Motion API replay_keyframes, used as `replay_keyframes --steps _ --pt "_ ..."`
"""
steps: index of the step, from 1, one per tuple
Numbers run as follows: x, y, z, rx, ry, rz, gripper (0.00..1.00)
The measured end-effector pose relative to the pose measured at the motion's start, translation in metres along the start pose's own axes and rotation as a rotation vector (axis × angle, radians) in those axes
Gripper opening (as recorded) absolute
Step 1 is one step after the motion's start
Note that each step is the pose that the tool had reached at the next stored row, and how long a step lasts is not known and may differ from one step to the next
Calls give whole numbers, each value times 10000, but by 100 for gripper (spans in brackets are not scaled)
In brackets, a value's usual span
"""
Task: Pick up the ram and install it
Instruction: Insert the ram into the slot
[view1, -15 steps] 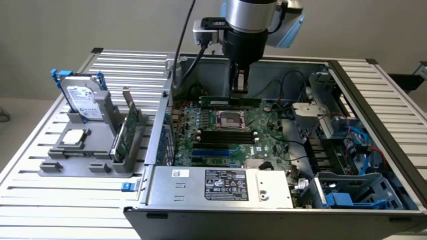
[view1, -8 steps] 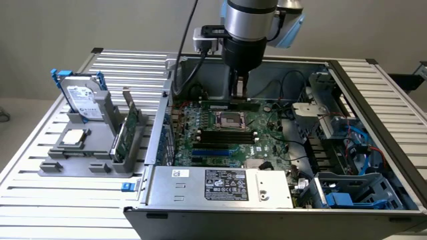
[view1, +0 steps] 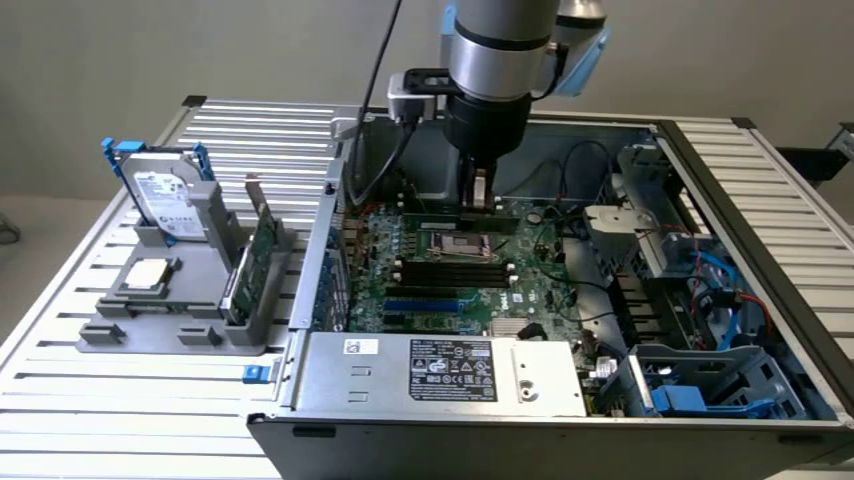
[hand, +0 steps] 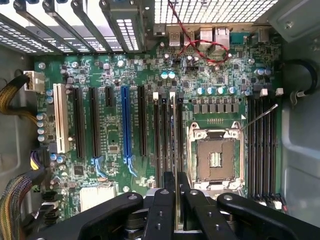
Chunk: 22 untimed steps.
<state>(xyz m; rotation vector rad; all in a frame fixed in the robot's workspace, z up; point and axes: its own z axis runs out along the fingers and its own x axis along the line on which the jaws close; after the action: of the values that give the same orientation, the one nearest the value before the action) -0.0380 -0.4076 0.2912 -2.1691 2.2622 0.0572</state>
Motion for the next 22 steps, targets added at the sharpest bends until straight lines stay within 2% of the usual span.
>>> replay_keyframes --steps 22 --pt "101 -41 387 0 14 2 14"
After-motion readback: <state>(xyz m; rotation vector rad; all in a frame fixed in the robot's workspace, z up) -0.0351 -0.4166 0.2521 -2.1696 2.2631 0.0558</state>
